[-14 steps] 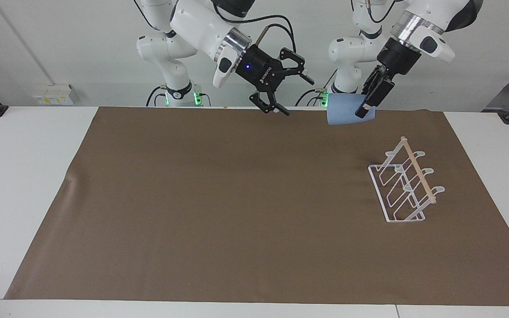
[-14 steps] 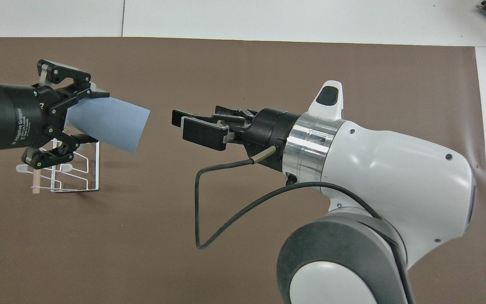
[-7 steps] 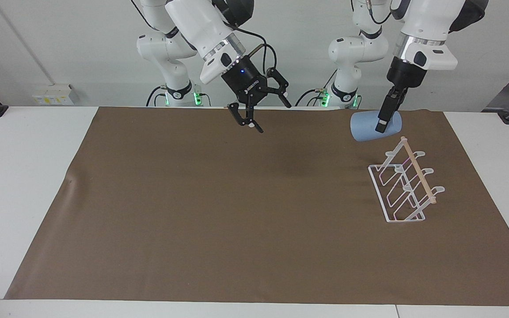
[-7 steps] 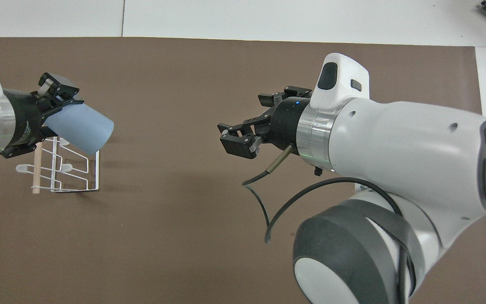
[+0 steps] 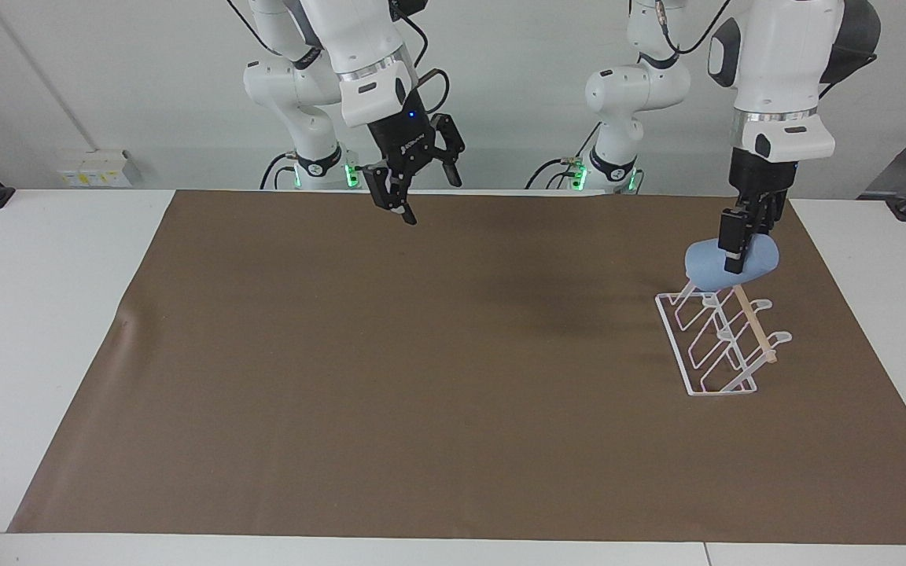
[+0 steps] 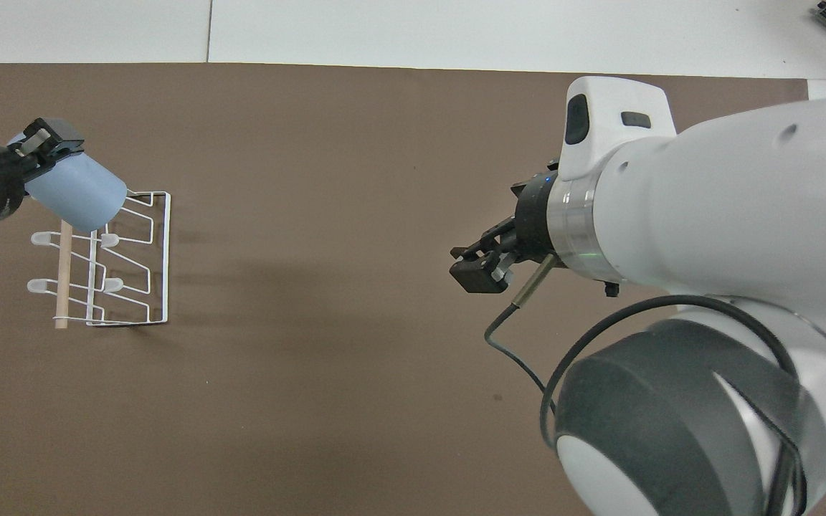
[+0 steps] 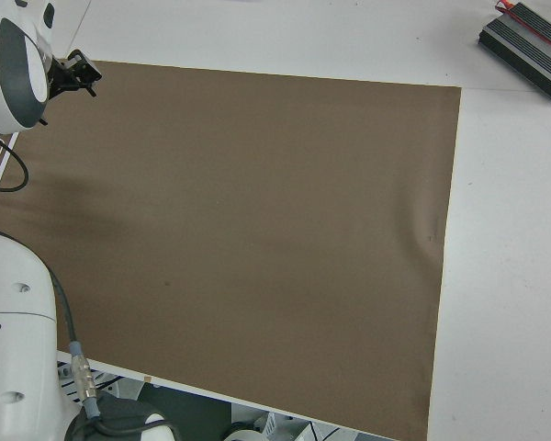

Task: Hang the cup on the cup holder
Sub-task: 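Open the right gripper and withdraw it while the left gripper lifts the cup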

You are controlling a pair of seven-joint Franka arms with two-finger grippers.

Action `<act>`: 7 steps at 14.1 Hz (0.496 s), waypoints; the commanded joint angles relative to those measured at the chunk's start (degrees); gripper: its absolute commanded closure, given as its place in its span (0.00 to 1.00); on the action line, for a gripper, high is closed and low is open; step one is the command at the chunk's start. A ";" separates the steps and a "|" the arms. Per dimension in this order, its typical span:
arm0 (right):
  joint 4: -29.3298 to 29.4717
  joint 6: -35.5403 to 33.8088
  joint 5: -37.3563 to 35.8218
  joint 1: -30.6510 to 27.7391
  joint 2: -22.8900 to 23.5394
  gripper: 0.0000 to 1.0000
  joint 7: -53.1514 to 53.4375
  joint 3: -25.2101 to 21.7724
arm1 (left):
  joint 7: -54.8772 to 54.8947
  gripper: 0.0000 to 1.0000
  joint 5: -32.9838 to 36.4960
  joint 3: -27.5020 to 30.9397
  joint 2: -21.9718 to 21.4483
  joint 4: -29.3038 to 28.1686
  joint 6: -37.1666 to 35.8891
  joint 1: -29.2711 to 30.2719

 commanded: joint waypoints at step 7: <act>5.12 -17.77 -9.99 -10.37 0.82 0.00 12.34 -1.69 | 1.70 1.00 7.43 -0.22 3.20 -5.86 13.23 3.90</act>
